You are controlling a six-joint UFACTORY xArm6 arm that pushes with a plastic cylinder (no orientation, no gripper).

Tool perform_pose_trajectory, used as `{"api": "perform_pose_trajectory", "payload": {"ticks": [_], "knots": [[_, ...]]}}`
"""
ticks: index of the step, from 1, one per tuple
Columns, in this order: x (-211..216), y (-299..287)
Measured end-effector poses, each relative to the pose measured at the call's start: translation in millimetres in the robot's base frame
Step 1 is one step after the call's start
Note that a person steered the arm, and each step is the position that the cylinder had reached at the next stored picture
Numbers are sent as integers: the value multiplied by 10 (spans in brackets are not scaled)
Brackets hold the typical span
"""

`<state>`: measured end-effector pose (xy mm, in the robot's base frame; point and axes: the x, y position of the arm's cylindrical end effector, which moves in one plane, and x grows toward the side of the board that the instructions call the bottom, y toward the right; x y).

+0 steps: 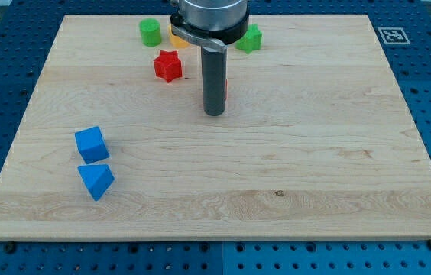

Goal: Move blue cube parallel right to the red circle

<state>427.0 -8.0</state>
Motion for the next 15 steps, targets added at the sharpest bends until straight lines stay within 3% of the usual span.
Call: {"api": "perform_pose_trajectory", "payload": {"ticks": [2,4,5,6,7,8,9,10,14,15], "knots": [[-361,0],[-433,0],[-357,-315],[-357,-1185],[-128,-2001],[487,-2463],[921,-2531],[913,-2525],[653,-641],[596,-714]]}}
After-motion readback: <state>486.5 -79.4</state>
